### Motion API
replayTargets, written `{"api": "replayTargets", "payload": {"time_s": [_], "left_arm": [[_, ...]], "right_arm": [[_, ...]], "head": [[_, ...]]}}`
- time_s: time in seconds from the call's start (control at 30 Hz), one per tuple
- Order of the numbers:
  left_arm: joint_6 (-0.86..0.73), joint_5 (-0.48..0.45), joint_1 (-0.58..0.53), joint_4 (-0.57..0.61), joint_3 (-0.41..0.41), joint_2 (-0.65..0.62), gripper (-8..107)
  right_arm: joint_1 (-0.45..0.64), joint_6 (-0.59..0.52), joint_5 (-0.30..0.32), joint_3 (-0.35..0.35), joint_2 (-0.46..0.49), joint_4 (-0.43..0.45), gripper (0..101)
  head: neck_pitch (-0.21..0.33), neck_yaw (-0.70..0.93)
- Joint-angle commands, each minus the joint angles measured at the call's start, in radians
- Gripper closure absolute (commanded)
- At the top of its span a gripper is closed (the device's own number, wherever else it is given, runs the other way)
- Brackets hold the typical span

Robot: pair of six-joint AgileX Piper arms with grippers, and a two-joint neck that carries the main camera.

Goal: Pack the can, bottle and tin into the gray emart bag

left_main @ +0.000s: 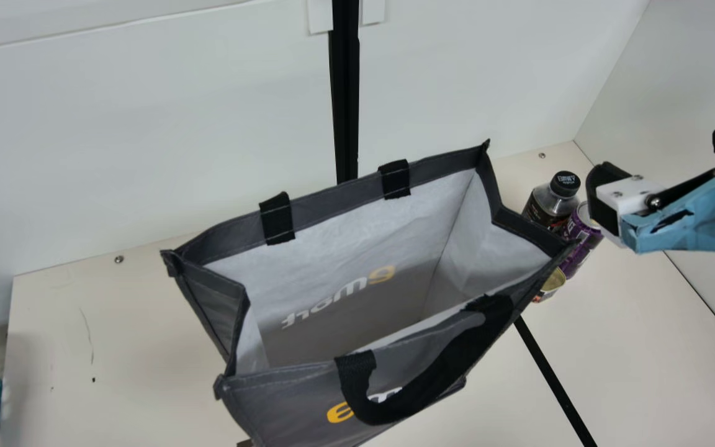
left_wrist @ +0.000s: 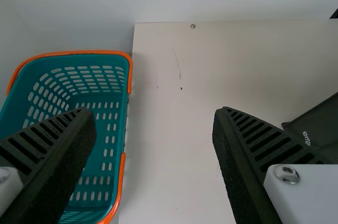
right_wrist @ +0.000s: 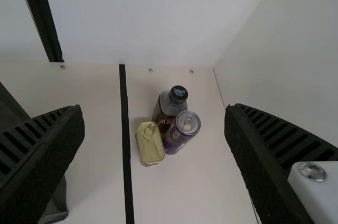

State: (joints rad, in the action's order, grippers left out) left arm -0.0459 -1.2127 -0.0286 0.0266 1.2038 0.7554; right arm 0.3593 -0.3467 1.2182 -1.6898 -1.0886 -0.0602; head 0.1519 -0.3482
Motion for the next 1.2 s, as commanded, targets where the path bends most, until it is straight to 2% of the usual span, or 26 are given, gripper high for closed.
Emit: {"api": "replayTargets", "payload": {"time_s": [0.0, 0.57, 1.17], "left_arm": [[0.0, 0.0, 0.0, 0.0, 0.0, 0.0, 9], [0.0, 0.0, 0.0, 0.0, 0.0, 0.0, 9], [0.0, 0.0, 0.0, 0.0, 0.0, 0.0, 9]], "right_arm": [[0.013, 0.001, 0.002, 0.017, 0.001, -0.001, 10], [0.105, -0.002, 0.002, 0.129, 0.002, -0.02, 10], [0.113, 0.0, 0.0, 0.134, 0.002, -0.028, 10]], "head": [[0.023, -0.001], [0.023, -0.001], [0.023, -0.001]]}}
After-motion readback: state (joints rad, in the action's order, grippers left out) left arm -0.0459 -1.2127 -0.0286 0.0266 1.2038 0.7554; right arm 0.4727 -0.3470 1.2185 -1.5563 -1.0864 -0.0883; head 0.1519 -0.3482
